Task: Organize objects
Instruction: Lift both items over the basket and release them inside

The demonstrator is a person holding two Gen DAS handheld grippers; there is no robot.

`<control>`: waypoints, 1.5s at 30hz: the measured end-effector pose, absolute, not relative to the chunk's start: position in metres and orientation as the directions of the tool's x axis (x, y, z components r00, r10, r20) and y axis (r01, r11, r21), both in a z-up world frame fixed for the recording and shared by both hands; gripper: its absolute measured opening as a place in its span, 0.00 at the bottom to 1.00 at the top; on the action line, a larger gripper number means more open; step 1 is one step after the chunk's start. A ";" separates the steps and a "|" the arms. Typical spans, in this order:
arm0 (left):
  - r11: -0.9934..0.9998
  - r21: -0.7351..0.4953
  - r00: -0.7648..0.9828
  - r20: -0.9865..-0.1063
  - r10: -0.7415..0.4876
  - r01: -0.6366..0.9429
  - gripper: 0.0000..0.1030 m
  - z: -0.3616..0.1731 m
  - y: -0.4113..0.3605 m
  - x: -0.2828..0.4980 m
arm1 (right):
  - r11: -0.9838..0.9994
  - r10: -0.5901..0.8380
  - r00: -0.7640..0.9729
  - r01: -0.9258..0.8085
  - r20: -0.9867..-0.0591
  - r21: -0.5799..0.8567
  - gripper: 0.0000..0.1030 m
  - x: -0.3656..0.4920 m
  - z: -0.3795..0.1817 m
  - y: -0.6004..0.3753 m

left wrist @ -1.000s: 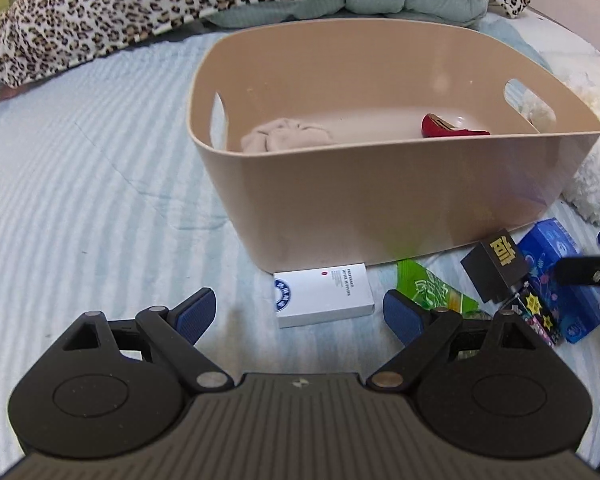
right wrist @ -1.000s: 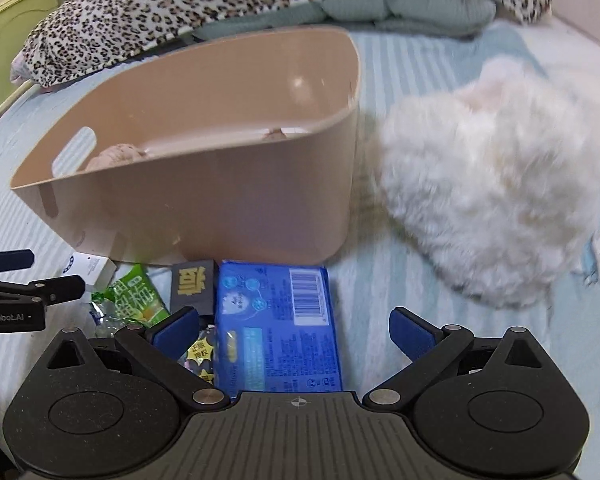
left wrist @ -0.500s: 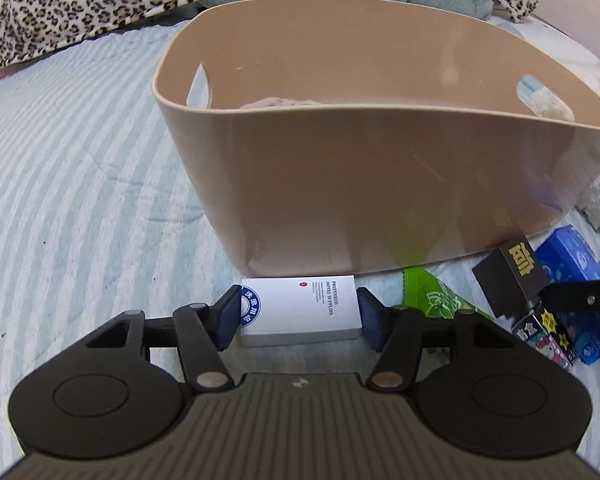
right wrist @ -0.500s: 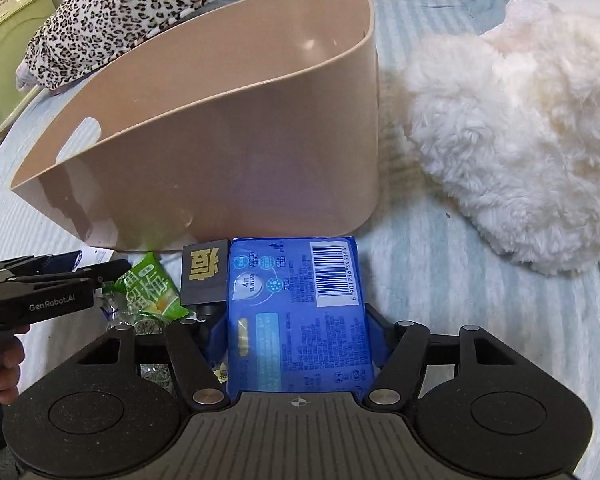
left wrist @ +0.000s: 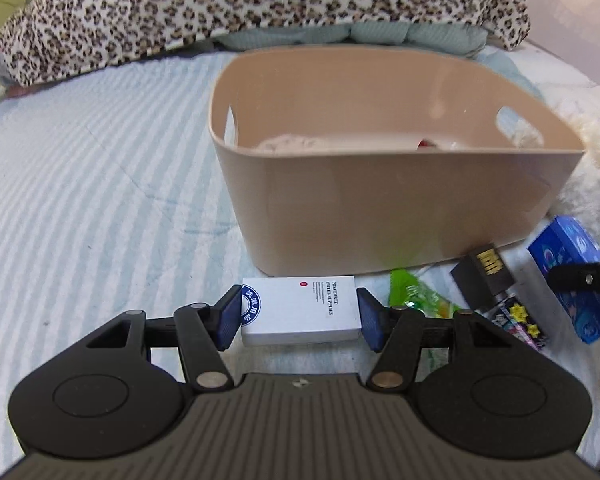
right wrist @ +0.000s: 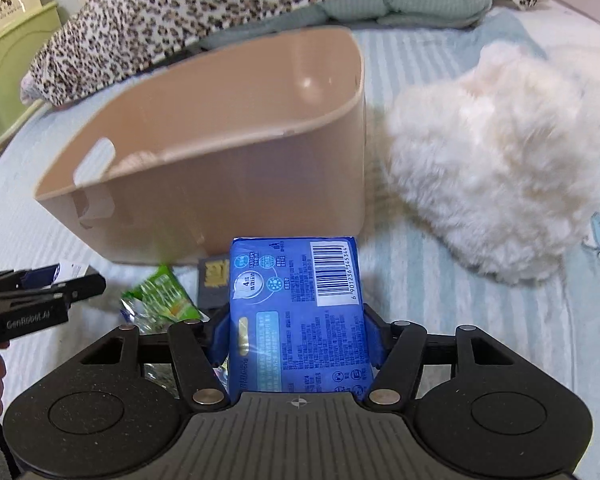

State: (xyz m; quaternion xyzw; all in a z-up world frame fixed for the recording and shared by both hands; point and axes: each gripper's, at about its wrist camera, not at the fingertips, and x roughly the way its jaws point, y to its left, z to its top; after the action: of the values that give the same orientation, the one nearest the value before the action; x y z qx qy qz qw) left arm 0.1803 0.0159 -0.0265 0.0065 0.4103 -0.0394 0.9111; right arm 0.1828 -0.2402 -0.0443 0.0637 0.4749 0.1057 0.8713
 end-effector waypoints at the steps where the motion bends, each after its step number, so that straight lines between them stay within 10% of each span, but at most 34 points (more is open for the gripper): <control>1: 0.997 -0.021 0.670 -0.739 -0.069 0.079 0.59 -0.022 0.017 0.177 | 0.969 0.247 0.539 -0.126 -0.806 0.213 0.58 0.180 -0.039 -0.241; 24: 0.990 0.066 0.846 -0.528 -0.075 0.128 0.59 0.071 0.005 0.199 | 0.963 0.266 0.779 -0.194 -0.568 0.185 0.58 0.210 0.069 -0.232; 45: 0.991 0.125 0.702 -0.710 0.054 0.051 0.60 -0.007 -0.025 0.292 | 0.984 0.169 0.689 -0.154 -0.705 0.085 0.62 0.287 -0.018 -0.203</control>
State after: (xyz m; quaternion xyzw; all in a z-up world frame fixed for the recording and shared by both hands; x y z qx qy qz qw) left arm 0.2920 -0.0254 -0.0075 0.0678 0.3860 0.0006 0.9200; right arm 0.2870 -0.2029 -0.0185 0.0096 0.3847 0.0878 0.9188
